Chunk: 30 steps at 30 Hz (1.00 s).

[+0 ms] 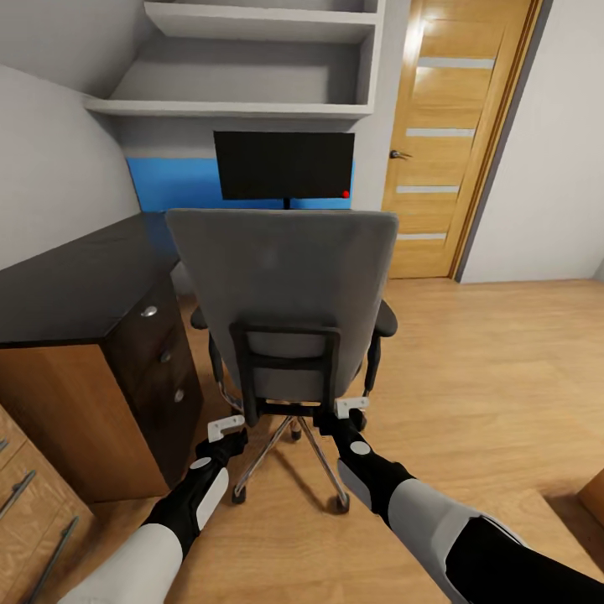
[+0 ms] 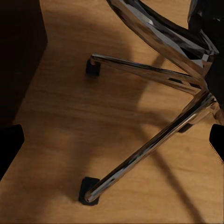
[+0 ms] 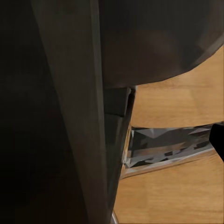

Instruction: In the bedroom, organize the workspace by keeping the computer under the desk, ensuring the monitor is on the desk, placing the keyboard on the desk next to the monitor, placing the mouse on the desk next to the keyboard, moving the folder from the swivel chair onto the desk next to the mouse, stacking the notebook on top of the folder with the pen on top of the notebook, and positioning the swivel chair next to the desk.

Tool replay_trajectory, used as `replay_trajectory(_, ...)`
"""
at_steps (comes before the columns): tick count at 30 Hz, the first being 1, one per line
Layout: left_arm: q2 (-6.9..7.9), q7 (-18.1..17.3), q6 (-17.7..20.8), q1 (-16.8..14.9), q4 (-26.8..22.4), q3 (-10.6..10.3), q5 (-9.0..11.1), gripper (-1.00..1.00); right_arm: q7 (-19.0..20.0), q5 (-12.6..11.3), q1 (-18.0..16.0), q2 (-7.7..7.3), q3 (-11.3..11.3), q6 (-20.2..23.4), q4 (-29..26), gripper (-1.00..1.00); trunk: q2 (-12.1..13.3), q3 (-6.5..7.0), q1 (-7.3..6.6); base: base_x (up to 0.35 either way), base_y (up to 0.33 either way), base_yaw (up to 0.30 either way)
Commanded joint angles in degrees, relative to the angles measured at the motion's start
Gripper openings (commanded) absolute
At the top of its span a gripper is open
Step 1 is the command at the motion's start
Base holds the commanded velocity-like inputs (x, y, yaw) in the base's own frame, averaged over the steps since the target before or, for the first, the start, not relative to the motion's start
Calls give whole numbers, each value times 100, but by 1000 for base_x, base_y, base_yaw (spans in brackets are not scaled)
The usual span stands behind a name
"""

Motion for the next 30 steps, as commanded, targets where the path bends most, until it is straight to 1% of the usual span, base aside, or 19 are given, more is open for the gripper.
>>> replay_trajectory(1, 3, 27, 20, -2, -16, -17, 24, 100, -35, -37, -7, 0, 35, -26, 3, 100, -2, -4, 2, 313, 0, 0)
replay_trajectory(5, 15, 27, 20, -2, -16, -17, 24, 100, -35, -37, -7, 0, 35, -26, 3, 100, -2, -4, 2, 313, 0, 26)
replay_trajectory(12, 33, 27, 20, -2, -8, -17, 24, 100, -33, -37, -7, 0, 35, -26, 3, 100, -2, -4, 2, 313, 0, 155)
replay_trajectory(28, 44, 22, 20, -2, -2, -17, 24, 100, -33, -37, -7, 0, 31, -26, 5, 100, -2, -4, 2, 309, 0, 7)
replay_trajectory(30, 82, 20, 20, -2, 1, -17, 25, 100, -33, -37, -7, 0, 28, -26, 9, 100, -2, -4, 2, 317, 0, 0)
